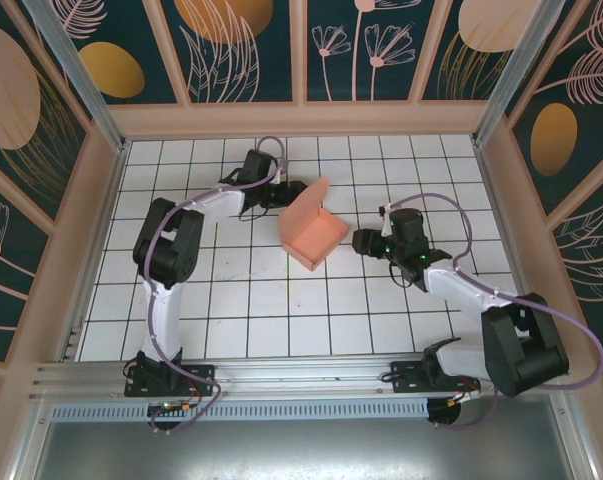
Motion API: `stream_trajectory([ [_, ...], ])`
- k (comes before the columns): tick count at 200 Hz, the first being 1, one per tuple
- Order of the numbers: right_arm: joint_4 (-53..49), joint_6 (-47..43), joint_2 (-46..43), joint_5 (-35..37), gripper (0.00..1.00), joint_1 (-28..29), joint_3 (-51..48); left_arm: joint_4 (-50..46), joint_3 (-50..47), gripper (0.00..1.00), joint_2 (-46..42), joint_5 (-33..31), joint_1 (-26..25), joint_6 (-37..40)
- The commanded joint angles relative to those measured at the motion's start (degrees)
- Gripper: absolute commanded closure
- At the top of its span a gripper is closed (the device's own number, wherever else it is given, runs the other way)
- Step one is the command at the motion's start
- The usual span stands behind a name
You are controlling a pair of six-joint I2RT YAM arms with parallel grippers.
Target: Fold the paper box
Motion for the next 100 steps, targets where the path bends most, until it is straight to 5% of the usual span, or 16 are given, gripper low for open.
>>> stream_trajectory([
  [1,0.11,-0.82,-2.14,-1.02,0.30,-1.38,-1.33,-6.94,5.84,0.26,3.25,3.58,-3.20,4.12],
  [20,-0.11,-0.38,-3.34,-1.03,0.30,-2.65,-2.17,-5.99,6.16,0.23,2.64,2.22,-3.65,3.86],
  [58,0.13,0.68,-1.83,-2.32,0.32,-6.15,-1.66,-2.74,-0.91,0.09,-6.48,-12.06,-3.40,5.04],
  [100,-0.16,2.37,10.67,-6.43,0.44,-8.95,5.35,9.97,-19.27,0.03,-23.98,-35.54,-2.69,0.03],
])
